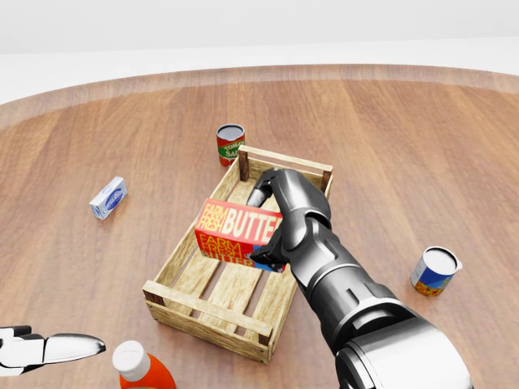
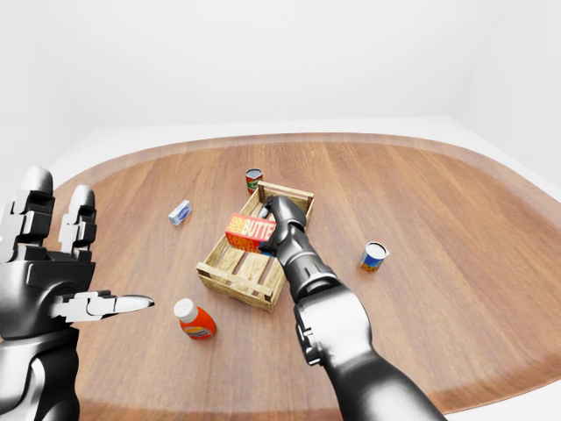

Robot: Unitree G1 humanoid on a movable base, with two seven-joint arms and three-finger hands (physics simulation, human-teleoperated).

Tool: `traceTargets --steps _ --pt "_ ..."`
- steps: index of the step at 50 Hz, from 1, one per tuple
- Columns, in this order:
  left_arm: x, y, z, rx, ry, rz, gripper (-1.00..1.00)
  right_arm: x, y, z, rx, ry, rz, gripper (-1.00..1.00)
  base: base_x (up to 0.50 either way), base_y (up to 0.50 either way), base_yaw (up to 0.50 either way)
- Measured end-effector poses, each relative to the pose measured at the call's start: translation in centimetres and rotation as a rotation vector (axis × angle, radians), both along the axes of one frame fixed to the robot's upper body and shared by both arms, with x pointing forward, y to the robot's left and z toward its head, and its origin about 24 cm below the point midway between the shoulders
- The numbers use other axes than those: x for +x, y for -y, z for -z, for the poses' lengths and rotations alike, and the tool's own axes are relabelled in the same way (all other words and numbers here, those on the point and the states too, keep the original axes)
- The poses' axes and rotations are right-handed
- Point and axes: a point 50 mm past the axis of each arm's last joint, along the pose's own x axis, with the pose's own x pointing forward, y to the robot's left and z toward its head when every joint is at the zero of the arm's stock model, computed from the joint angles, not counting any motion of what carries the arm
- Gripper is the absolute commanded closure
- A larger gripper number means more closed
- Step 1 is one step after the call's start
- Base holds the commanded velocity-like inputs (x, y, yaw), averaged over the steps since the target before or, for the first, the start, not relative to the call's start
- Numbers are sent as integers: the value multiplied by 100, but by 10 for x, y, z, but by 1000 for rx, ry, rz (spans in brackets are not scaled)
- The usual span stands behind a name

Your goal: Pick up the butter and put it in the tray.

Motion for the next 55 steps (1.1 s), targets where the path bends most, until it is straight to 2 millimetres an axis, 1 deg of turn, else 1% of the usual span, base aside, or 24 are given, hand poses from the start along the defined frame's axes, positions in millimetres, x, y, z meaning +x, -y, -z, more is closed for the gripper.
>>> traceTargets --steps 26,40,41,42,43,55 --pt "-1 -2 -3 -3 17 -5 -100 -10 1 22 30 -64 19 100 0 0 0" --pt "-1 -3 -4 -5 20 -7 -100 -13 2 26 35 -76 22 100 0 0 0" --pt "-1 -3 -4 -5 20 -7 -100 -13 2 26 35 -77 23 62 0 0 0" --pt "-1 -3 -4 -5 20 -7 -100 -12 2 26 35 -75 24 4 0 0 0" --pt "-1 -3 -4 -5 20 -6 -100 -12 2 25 38 -73 27 -100 0 0 0" --pt "-1 -3 -3 -7 18 -6 -100 -9 2 19 46 -43 40 -100 0 0 0"
